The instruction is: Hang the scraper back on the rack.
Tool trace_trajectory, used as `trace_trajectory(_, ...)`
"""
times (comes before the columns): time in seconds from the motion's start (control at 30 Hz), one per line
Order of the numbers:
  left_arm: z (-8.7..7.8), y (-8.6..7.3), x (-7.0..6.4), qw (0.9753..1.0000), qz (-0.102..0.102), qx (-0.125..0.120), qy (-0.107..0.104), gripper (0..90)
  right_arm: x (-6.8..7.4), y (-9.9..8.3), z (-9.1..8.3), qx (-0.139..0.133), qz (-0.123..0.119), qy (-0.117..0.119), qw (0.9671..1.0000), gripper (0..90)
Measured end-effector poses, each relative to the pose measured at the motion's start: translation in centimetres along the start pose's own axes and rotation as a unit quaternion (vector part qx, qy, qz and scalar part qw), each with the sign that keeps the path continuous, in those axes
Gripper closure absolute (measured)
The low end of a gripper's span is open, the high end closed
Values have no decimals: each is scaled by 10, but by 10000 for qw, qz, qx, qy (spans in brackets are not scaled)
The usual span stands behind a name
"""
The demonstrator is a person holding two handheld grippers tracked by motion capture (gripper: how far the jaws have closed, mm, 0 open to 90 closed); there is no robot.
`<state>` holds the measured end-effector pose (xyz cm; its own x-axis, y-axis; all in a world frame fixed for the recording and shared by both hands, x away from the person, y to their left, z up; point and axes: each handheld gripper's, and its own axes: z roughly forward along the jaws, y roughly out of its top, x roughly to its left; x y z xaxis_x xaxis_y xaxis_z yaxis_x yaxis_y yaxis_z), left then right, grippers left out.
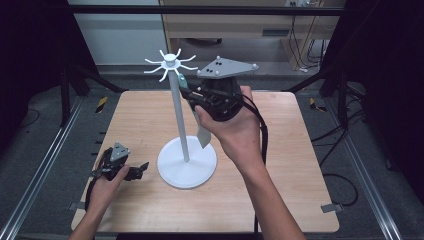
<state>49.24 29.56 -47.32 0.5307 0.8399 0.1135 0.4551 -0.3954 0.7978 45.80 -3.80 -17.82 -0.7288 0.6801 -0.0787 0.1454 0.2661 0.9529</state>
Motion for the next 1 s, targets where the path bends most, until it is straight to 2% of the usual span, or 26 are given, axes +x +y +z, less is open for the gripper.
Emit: trace_trajectory(1.0,0,-1,0,10000,-1,44,-6,34,3,-7,4,-120,72,-180,9997,738)
